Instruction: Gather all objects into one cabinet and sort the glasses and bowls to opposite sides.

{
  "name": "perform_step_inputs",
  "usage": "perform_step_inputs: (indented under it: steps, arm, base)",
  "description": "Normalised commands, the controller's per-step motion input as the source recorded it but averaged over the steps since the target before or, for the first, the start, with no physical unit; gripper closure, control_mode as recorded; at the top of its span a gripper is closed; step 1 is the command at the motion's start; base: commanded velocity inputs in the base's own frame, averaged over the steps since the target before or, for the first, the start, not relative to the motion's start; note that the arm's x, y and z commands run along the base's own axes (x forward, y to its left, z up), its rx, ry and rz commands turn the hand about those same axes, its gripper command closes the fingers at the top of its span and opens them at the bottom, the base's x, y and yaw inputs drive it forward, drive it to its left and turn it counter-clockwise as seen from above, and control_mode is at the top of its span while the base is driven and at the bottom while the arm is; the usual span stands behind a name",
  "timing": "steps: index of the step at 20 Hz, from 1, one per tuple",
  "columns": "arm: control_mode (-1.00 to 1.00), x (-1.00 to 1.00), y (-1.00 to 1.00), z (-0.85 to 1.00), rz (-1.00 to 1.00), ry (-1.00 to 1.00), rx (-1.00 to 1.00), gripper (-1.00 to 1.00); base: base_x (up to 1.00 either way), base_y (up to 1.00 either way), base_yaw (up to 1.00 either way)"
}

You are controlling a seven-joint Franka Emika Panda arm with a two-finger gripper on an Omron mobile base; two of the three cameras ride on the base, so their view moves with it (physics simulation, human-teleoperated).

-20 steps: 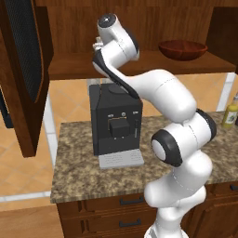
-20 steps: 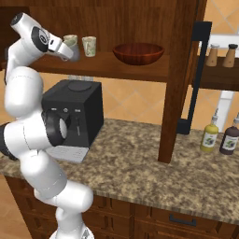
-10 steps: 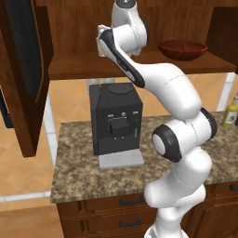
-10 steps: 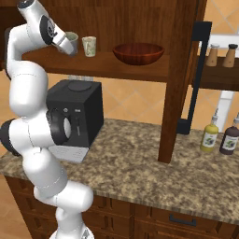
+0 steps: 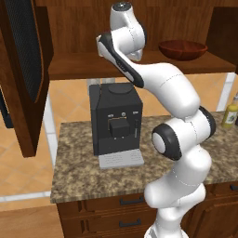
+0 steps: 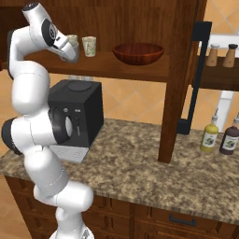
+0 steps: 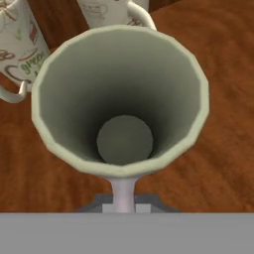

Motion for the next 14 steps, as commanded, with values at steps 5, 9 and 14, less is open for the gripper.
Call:
perform_step_inputs:
  steps: [5,9,14]
  arm:
    - [-1.0,0.0,0.0,0.0,0.0,0.0,0.0,1.0]
    - [-1.0,0.0,0.0,-0.04,0.0,0.05,-0.01,-1.0]
    - [-1.0,0.0,-0.01,-0.01,0.0,0.11,0.0,-1.0]
  base:
    - [0.0,0.0,0.0]
    - [0.0,0.0,0.0]
    - [0.0,0.0,0.0]
